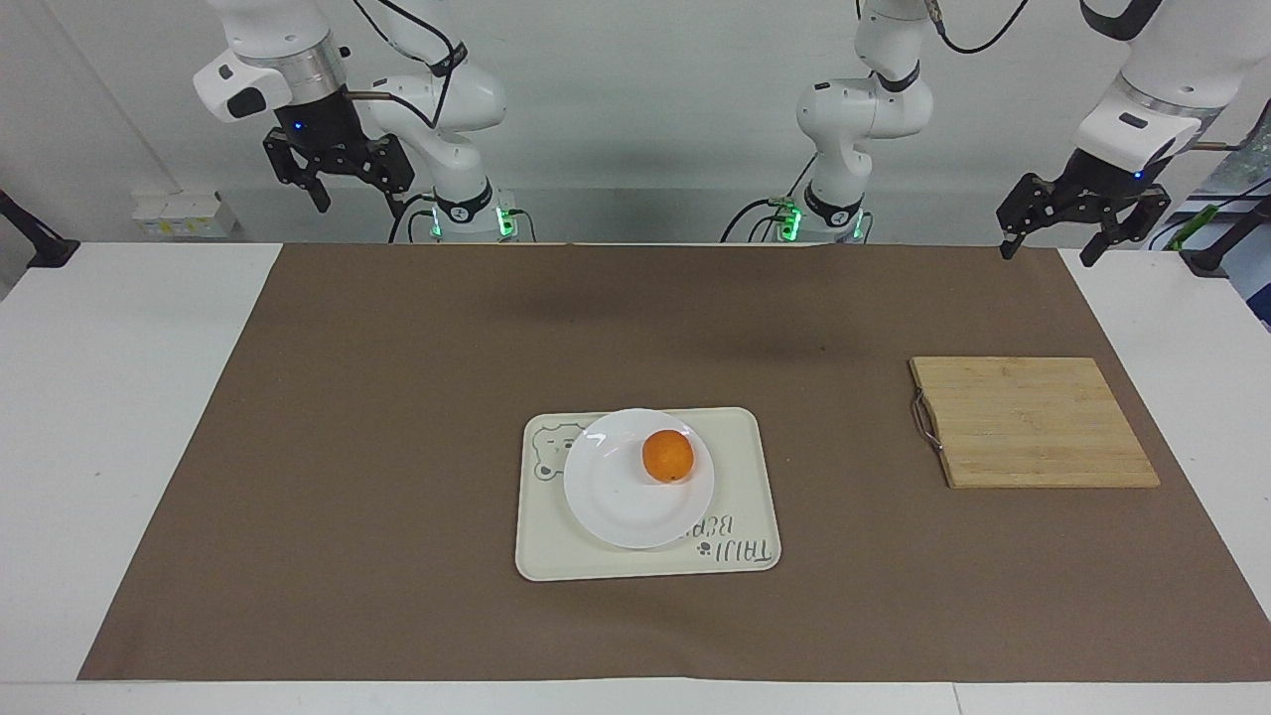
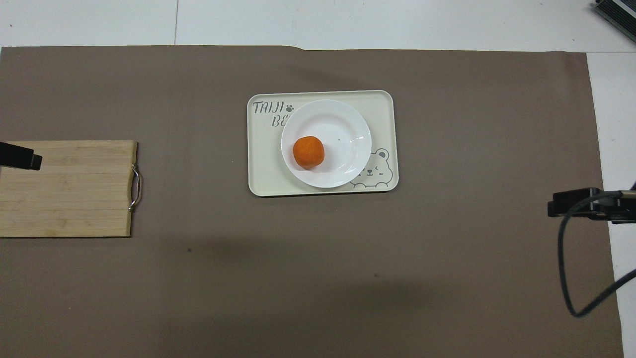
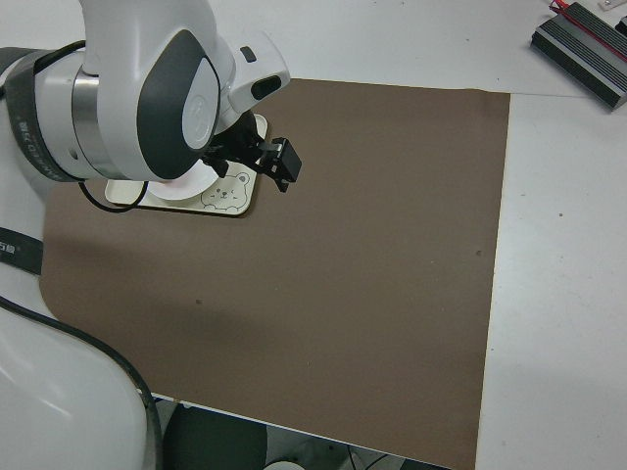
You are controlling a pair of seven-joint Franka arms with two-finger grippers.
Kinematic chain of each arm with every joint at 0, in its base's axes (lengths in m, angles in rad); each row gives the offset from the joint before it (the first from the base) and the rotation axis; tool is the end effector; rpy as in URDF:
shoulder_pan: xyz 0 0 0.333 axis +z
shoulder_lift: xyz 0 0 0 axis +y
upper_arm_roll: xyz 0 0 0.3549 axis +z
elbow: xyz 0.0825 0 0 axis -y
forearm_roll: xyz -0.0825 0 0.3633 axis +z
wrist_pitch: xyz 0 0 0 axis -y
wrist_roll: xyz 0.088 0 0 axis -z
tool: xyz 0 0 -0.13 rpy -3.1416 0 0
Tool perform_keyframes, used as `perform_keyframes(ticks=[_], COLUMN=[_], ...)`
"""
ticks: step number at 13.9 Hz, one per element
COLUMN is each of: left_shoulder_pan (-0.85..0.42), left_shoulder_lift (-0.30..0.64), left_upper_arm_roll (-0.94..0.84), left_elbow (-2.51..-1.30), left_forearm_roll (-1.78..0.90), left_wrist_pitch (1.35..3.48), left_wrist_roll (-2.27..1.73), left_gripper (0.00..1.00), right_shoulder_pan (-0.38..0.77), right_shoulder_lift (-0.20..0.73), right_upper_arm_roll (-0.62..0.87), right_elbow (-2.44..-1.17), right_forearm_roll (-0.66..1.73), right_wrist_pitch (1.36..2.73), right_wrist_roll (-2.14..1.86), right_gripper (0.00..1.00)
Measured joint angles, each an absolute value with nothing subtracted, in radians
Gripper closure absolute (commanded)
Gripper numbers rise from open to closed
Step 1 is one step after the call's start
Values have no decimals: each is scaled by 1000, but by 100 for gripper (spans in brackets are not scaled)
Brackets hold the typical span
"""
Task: Place orange and plate with both arms
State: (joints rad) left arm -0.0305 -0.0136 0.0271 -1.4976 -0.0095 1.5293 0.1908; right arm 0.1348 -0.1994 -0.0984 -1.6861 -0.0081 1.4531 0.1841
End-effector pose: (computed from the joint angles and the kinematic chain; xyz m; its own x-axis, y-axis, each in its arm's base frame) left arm 0.5262 -0.0029 0.6768 0.9800 -0.1933 0.0463 -0.1936 -0.9811 0.0011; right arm 0.4495 0.0094 0.6765 0.9887 -0.1455 -0.0360 -0.1458 -0.9893 -0.0049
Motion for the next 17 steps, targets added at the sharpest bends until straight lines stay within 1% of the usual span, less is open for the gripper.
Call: perform_keyframes(ticks=[4, 7, 11, 17], left_shoulder_pan=[-31, -31, -31, -31], left_shoulder_lift=[-14, -14, -14, -14], left_upper_arm_roll=[27, 27, 27, 27], left_elbow=[-1498, -1498, -1498, -1498], left_forearm_roll=[-10, -10, -10, -10], left_wrist_pitch=[1529, 1529, 1529, 1529], left_wrist_roll=[191, 191, 191, 191], left_gripper=[0, 0, 0, 0], right_shoulder_pan=[123, 110, 9, 4], right_shoulder_lift=[-197, -164, -139, -136], right_upper_arm_roll=[-117, -115, -57, -44], right_elbow=[-1688, -1654, -1627, -1624], right_forearm_roll=[-8, -8, -7, -22], right_wrist_pitch=[1444, 1447, 1448, 1484], right_wrist_roll=[180, 178, 153, 124], right_gripper=[0, 0, 0, 0])
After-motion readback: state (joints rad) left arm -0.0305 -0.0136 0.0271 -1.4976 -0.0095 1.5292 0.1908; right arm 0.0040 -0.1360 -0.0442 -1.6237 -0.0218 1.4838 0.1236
